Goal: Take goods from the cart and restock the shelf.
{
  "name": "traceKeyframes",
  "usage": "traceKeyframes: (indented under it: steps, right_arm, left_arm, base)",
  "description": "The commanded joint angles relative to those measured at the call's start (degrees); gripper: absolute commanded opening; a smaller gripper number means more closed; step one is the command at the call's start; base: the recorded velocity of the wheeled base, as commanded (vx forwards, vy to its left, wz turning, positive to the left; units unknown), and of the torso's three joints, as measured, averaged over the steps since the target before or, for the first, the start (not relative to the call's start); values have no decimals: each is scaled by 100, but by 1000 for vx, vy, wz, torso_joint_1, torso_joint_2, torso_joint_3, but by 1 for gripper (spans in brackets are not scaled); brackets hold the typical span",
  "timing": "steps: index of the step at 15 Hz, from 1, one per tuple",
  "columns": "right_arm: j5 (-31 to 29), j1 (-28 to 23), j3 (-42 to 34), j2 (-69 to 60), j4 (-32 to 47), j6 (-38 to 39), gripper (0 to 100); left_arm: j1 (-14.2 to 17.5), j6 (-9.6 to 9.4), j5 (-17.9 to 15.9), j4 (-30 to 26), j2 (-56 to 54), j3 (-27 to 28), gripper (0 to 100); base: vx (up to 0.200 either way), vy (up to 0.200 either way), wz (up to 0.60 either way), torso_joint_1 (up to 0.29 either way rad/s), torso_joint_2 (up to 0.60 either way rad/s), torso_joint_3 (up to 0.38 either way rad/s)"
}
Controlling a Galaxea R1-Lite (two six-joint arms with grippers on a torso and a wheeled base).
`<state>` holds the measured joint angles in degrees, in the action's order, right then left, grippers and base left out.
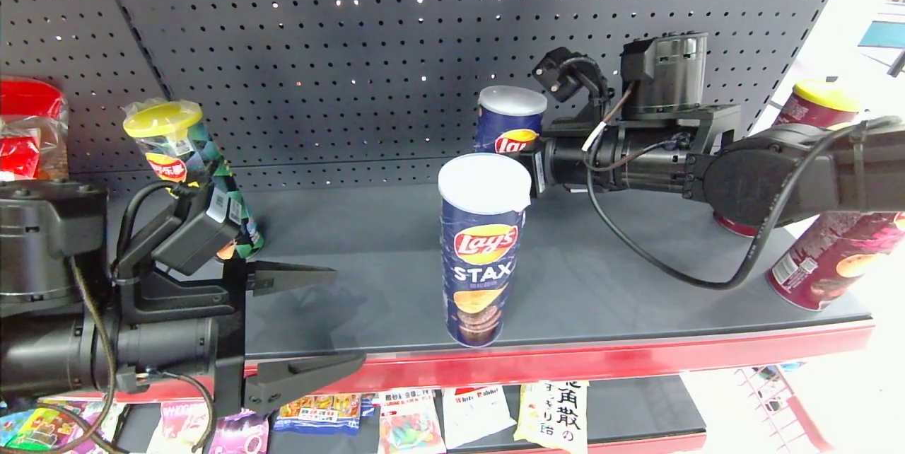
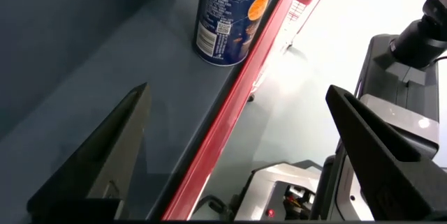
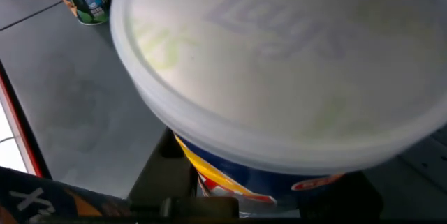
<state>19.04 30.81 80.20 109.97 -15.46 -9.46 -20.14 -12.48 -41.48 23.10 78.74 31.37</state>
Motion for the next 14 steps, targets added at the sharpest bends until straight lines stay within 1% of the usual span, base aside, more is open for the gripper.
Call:
traceKeyframes:
  steps: [1,3,4,6,8,10,12,14]
  right_arm:
    - [3,31,22,24,-10,6,0]
    - [3,75,13,24,-10,6,0]
    - [3,101,-40,16,-10,6,100]
    - [3,110,-57,16,-1,14,100]
    - [-41,163,-75,-46,8,243,100]
    - [-225,198,-101,-204,25,296,100]
    - [-261,171,-470,-503,25,296,100]
    - [-278,13,-1015,-775,-10,296,100]
  left_arm:
    - [1,0,0,1,19,1,100]
    - [10,9,0,1,36,1,100]
    - [1,9,0,1,45,1,100]
    - [1,9,0,1,54,1,100]
    - [10,9,0,1,54,1,100]
    - [10,9,0,1,63,1,100]
    - [10,9,0,1,89,19,100]
    - [10,-9,9,10,177,63,100]
  base:
    - [0,0,0,0,0,0]
    - [0,0,0,0,0,0]
    - [0,0,0,0,0,0]
    - [0,0,0,0,0,0]
    - [0,0,0,0,0,0]
    - [0,0,0,0,0,0]
    - [0,0,0,0,0,0]
    - [0,0,0,0,0,0]
